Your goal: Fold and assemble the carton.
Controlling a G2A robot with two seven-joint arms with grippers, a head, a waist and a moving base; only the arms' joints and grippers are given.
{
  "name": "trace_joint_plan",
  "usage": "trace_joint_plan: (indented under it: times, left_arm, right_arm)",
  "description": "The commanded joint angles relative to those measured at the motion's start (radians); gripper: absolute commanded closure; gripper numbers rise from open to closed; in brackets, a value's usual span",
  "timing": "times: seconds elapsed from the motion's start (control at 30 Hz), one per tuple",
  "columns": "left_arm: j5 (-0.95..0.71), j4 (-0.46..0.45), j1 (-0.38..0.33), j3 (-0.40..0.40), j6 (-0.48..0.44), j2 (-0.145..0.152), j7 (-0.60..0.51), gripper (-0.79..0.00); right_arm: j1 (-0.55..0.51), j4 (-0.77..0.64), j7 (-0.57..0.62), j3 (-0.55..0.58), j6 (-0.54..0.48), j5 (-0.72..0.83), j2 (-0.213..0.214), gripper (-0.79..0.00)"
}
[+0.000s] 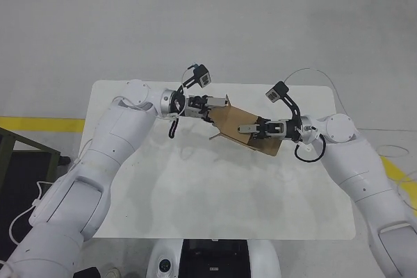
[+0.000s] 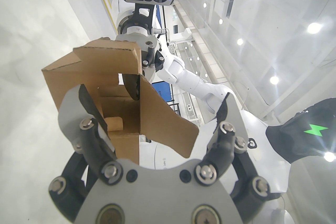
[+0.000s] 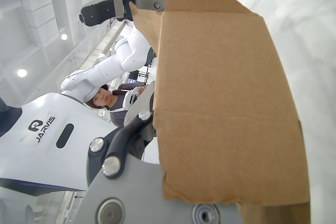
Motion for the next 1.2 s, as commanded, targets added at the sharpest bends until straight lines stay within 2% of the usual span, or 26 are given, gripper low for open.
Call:
trace_joint_plan:
  times: [0.0, 0.53, 1.17]
  left_arm:
    - [0.002, 0.004, -0.002, -0.001, -0.001, 0.0, 0.001, -0.785]
    - [0.011, 0.001, 0.018, -0.027, -0.003, 0.012, 0.003, -0.785]
    - [0.002, -0.077, 0.053, -0.057, -0.01, 0.029, 0.01, -0.785]
  right_arm:
    - [0.002, 0.002, -0.003, -0.001, -0.003, 0.002, 0.001, 0.0]
    - [-0.007, 0.037, 0.009, 0.035, 0.009, 0.121, 0.004, 0.0]
    - [-0.011, 0.064, 0.039, 0.047, 0.039, 0.147, -0.017, 0.0]
